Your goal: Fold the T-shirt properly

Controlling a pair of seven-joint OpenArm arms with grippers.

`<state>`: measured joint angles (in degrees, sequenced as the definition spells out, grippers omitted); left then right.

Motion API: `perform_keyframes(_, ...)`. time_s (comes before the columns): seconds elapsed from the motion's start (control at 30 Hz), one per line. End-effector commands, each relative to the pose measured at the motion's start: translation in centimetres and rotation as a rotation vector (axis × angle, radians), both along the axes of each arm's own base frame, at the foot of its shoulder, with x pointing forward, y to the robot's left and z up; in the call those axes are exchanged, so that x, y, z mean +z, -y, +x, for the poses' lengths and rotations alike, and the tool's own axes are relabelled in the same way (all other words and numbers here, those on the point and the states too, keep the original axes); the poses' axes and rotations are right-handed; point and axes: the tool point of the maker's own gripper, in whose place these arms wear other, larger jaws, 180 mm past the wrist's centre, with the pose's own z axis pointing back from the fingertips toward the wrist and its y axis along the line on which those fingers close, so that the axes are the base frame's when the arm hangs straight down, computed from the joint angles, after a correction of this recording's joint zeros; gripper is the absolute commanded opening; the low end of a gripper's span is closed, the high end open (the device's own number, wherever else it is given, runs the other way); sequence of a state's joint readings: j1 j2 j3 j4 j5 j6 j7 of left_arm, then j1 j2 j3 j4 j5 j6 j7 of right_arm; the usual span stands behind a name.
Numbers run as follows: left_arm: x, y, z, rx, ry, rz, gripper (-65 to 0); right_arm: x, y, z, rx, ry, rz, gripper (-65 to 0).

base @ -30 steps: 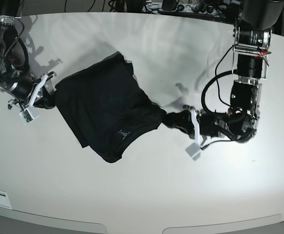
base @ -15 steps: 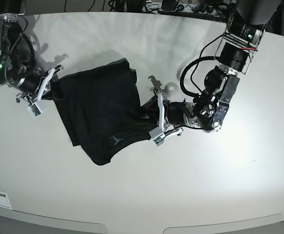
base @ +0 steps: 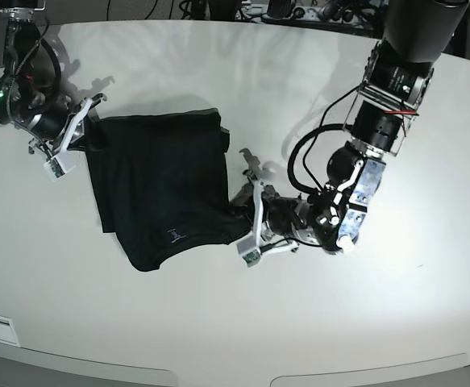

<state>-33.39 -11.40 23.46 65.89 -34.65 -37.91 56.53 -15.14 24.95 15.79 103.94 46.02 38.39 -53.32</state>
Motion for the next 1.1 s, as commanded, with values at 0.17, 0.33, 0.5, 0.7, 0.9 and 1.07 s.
perform_keyframes(0.17,8.9,-0.7,1.1,-0.007,-0.041,-0.315,-65.0,8.7,0.1,0.8,0.002,0.199,0.206,-65.0)
perform_keyframes(0.33,12.4,-2.5,-1.9,-0.047,-0.146,-0.568,-65.0,11.2,1.0,-1.2,-0.009,0.189,0.362,-65.0)
perform_keyframes(0.5,11.3,-4.9,-4.8,-0.035,-0.113,-0.513,-65.0,10.0,2.4,-3.8,-0.041,0.118,0.282,-65.0)
perform_keyframes(0.7,8.5,-6.7,-11.3,-0.083,-0.153,-0.390,-65.0,10.9,1.7,-7.6,-0.003,0.089,0.160,-65.0)
perform_keyframes(0.9,7.2,-8.5,-19.4,-0.126,-0.214,-0.279,-65.0,11.4,1.0,-12.6,0.006,0.010,0.044,-65.0)
perform_keyframes(1.07,8.1,-9.8,-25.4,-0.145,-0.237,-0.195,-65.0,10.0,0.6,-16.7,-0.028,-0.135,0.053,-65.0)
